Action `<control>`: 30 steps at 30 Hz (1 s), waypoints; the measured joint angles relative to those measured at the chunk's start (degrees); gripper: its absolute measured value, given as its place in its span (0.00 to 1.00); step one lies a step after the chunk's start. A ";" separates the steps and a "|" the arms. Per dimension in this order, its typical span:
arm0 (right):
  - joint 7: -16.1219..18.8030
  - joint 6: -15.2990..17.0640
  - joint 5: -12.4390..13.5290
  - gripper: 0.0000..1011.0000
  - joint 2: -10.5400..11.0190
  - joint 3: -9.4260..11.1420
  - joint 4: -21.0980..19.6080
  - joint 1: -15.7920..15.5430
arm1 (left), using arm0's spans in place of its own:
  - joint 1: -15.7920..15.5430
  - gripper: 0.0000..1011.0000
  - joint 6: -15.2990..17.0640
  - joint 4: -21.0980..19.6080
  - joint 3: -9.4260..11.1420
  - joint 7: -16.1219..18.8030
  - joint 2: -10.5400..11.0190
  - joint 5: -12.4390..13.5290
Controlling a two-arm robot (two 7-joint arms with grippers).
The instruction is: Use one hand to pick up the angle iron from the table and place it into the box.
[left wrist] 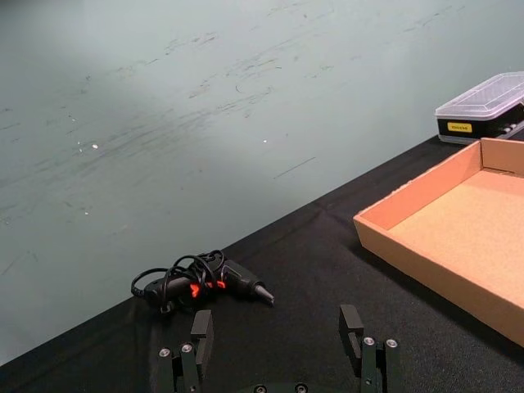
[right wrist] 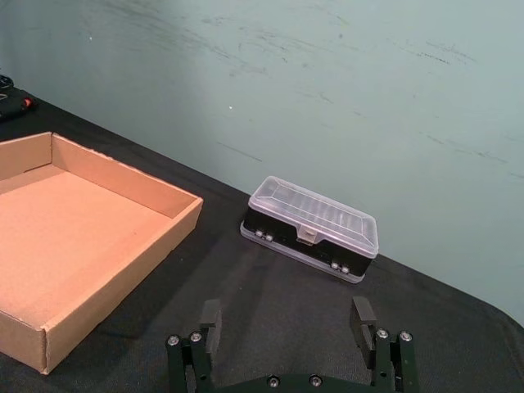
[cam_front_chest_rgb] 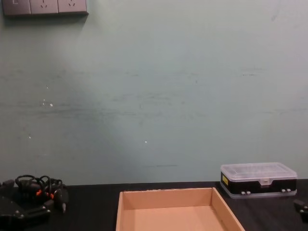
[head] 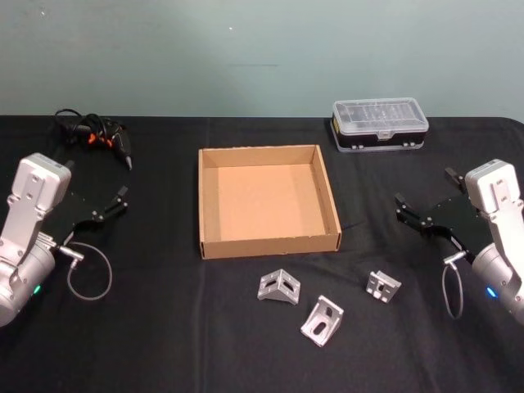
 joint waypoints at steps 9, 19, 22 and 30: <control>0.00 0.00 0.00 0.99 0.00 0.00 0.00 0.00 | 0.00 1.00 0.00 0.00 0.00 0.00 0.00 0.00; 0.00 0.00 0.00 0.99 0.00 0.00 0.00 0.00 | 0.00 1.00 0.00 0.00 0.00 0.00 0.00 0.00; 0.00 0.00 0.00 0.99 0.00 0.00 0.00 0.00 | 0.00 1.00 0.00 0.00 0.00 0.00 0.00 0.00; 0.00 0.00 0.00 0.99 0.00 0.00 0.00 0.00 | 0.00 1.00 0.00 0.00 0.00 0.00 0.00 0.00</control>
